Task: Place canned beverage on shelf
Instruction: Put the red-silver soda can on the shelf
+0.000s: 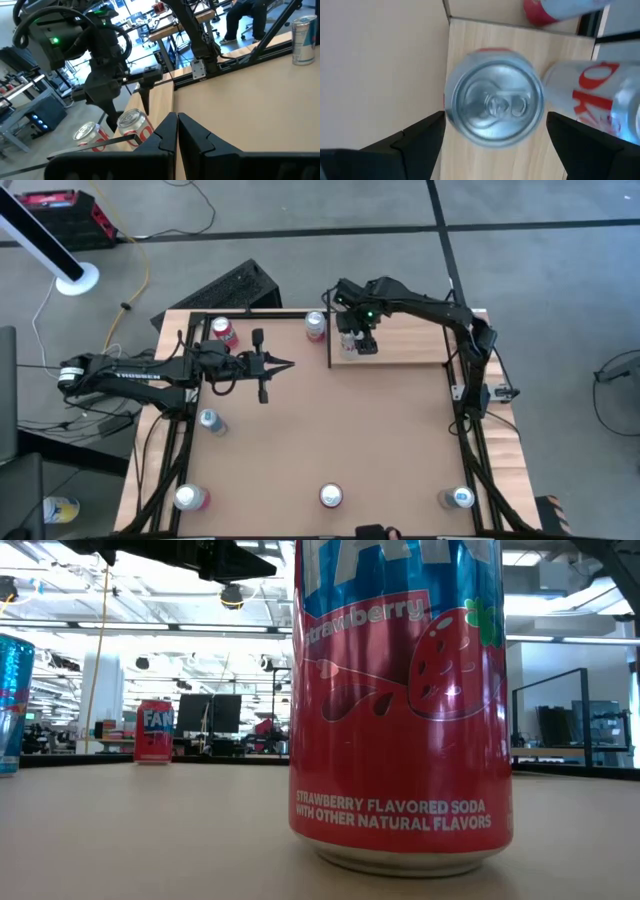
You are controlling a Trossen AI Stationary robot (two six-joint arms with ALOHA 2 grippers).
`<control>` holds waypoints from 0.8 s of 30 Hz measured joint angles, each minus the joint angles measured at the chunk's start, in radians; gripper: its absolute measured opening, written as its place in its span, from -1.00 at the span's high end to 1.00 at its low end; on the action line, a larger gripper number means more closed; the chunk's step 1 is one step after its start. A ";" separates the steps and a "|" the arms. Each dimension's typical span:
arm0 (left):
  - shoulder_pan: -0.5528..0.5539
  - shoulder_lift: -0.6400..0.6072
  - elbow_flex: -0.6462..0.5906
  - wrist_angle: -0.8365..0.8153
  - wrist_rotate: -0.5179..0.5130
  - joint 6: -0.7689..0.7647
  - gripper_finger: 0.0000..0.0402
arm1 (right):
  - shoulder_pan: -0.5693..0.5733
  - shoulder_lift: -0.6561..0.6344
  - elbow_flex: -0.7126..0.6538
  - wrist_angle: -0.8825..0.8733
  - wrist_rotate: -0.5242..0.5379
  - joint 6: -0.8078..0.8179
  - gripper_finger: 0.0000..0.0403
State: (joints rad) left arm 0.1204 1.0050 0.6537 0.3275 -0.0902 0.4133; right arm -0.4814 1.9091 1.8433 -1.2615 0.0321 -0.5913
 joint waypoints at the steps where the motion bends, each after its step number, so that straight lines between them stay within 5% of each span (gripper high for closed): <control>1: 0.000 0.000 0.000 0.000 0.000 0.000 1.00 | -0.004 0.000 0.008 -0.022 0.000 0.011 -0.85; 8: 0.000 0.000 0.000 0.002 0.000 -0.002 1.00 | -0.019 -0.020 0.017 -0.136 -0.006 0.073 -0.85; 13: 0.000 0.000 0.000 -0.002 0.000 -0.016 1.00 | -0.032 -0.123 -0.086 -0.154 -0.111 0.151 -0.85; 24: 0.000 0.000 0.000 0.026 0.006 -0.033 1.00 | 0.163 -0.484 -0.668 0.507 -0.176 0.261 -0.77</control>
State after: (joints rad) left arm 0.1204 1.0054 0.6537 0.3537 -0.0841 0.3802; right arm -0.3188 1.4254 1.1752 -0.7549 -0.1436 -0.3306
